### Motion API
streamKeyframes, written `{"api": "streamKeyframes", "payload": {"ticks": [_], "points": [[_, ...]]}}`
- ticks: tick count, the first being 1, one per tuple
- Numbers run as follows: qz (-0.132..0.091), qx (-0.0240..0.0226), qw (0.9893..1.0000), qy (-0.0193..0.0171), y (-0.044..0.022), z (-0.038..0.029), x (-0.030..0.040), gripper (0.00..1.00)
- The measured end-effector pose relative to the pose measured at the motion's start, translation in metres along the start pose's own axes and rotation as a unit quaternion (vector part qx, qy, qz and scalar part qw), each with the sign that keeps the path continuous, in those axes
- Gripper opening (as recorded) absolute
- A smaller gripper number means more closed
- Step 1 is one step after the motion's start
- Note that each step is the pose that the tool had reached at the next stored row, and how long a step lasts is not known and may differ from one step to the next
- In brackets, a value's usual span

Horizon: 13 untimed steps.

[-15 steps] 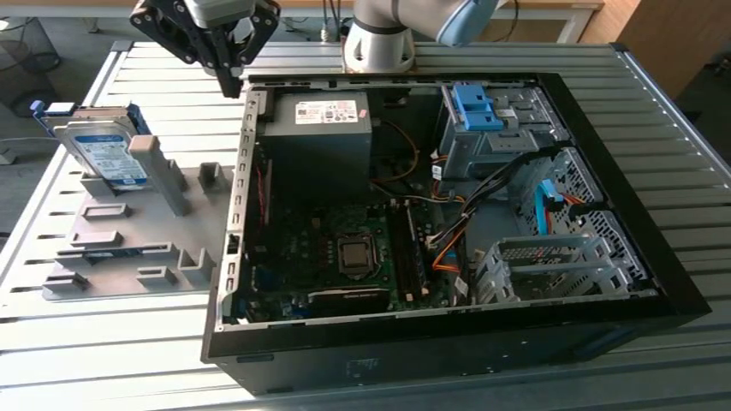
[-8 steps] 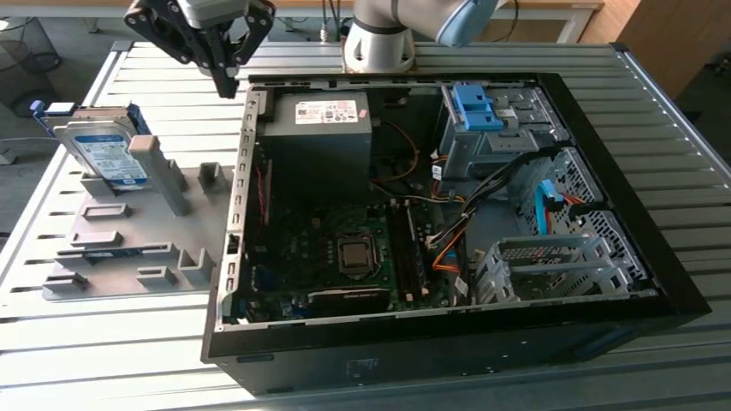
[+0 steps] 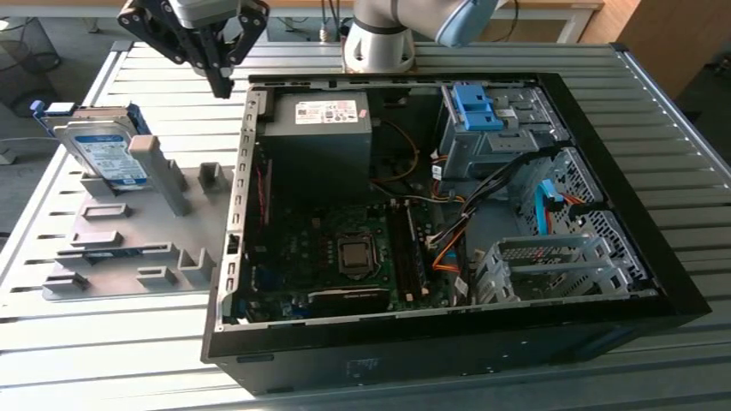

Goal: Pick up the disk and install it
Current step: 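Reach for the disk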

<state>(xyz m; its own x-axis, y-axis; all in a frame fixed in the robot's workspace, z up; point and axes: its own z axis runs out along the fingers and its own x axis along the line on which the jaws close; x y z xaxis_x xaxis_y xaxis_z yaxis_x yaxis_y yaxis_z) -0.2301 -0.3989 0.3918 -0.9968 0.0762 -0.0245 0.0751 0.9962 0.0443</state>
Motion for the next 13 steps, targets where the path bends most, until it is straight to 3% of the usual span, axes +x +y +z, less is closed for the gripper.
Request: {"api": "streamKeyframes", "payload": {"ticks": [13], "points": [[0.0, 0.0, 1.0, 0.0, -0.0007, -0.0001, 0.0086, 0.11]]}}
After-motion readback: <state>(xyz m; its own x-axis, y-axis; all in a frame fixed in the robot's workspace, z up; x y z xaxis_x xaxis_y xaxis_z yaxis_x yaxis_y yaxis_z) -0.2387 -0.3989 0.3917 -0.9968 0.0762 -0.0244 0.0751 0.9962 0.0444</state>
